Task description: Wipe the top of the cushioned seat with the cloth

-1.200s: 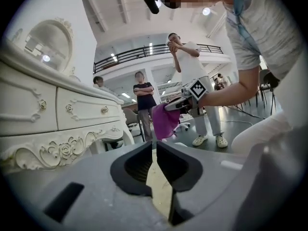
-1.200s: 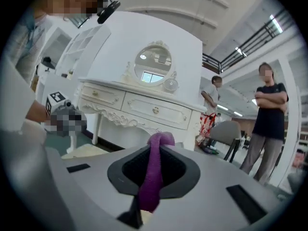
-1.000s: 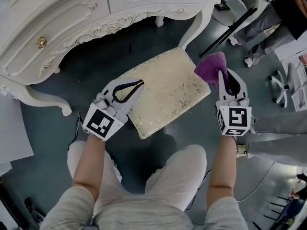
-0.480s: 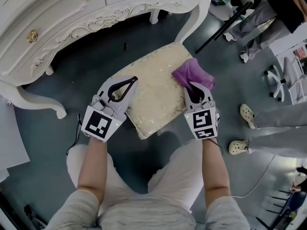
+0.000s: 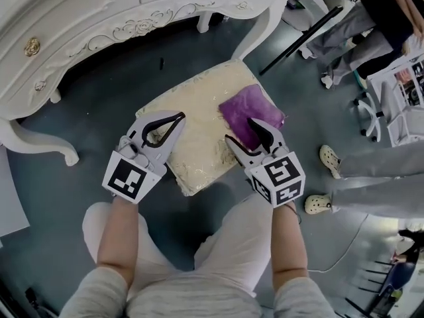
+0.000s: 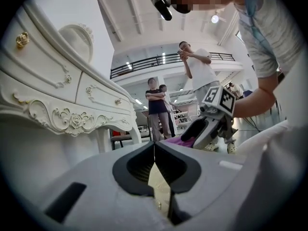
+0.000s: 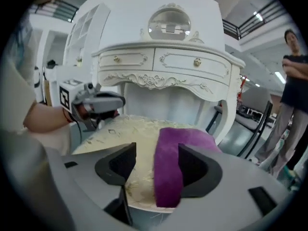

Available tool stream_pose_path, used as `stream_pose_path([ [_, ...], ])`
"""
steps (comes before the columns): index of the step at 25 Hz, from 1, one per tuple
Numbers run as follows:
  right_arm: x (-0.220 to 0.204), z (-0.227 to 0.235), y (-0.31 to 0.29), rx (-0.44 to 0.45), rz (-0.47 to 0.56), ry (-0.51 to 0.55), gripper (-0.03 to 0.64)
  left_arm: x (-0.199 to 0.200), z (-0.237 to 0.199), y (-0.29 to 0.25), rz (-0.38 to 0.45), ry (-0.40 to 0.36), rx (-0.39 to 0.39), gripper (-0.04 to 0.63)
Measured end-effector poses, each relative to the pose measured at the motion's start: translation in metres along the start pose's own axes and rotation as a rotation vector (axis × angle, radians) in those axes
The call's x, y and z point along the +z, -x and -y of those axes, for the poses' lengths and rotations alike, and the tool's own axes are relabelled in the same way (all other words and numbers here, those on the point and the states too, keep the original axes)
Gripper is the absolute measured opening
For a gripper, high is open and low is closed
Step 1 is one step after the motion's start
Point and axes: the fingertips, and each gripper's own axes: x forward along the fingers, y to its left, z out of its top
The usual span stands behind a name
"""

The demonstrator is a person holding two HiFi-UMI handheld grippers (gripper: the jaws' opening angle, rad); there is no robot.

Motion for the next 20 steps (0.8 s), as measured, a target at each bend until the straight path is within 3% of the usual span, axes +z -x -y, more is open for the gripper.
stream_pose_path([
  [2,0.012,-0.006,0.017,0.061,0.035,-0.048,0.239,-0.001,0.0,0.001,-0.004,-0.005,-0.005,0.014],
  [4,0.026,0.002,0.031,0.049,0.079,-0.07,0.239,0.001,-0.001,0.003,-0.003,-0.002,-0.009,0.014],
  [6,0.031,0.03,0.033,-0.05,0.081,-0.052,0.238,0.004,-0.003,0.006,0.012,0.005,-0.011,0.014],
  [9,0.012,0.066,0.013,-0.166,-0.025,0.006,0.239,0.008,-0.004,0.012,0.028,0.008,-0.011,0.014],
  [13,-0.014,0.067,-0.008,-0.119,-0.156,-0.002,0.252,0.01,-0.005,0.019,0.018,0.017,-0.004,0.014],
  [20,-0.024,0.067,-0.012,-0.053,-0.141,-0.162,0.246,0.007,-0.001,0.018,-0.002,-0.007,-0.011,0.014],
])
